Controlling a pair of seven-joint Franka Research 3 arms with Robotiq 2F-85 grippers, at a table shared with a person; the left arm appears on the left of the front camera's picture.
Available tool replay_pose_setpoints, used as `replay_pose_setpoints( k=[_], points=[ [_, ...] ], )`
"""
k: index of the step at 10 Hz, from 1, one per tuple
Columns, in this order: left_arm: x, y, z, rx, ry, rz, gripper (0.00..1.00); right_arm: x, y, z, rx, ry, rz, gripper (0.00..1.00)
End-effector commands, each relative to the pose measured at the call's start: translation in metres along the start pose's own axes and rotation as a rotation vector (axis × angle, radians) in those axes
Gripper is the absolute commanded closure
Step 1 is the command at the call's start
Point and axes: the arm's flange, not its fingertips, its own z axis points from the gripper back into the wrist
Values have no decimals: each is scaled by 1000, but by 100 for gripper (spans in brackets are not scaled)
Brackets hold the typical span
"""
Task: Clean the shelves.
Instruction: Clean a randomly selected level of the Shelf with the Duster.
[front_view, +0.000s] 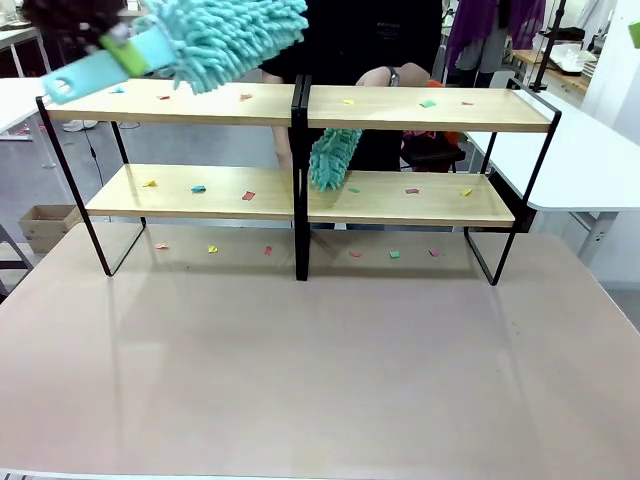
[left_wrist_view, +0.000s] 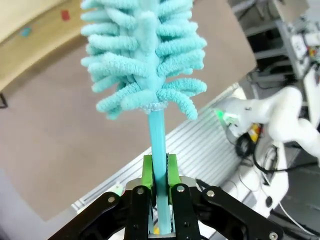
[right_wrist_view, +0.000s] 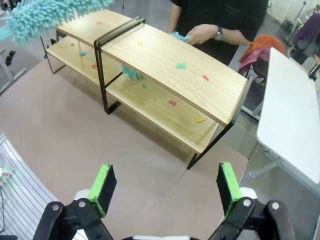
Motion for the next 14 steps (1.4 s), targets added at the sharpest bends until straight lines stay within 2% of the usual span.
replay_pose_setpoints(
  k=[1, 5, 6, 9, 14],
  points=[
    [42, 0, -1, 74, 32, 100, 88, -1, -1, 0, 12, -3, -2, 0],
    [80, 13, -49, 227, 14, 283, 88, -1, -1, 0, 12, -3, -2, 0],
    [84, 19, -62, 232, 40, 302, 88, -1, -1, 0, 12, -3, -2, 0],
    [78, 39, -76, 292, 66, 358, 88, -1, -1, 0, 12, -3, -2, 0],
    [37, 82, -52, 404, 26, 422, 88, -1, -1, 0, 12, -3, -2, 0]
  ],
)
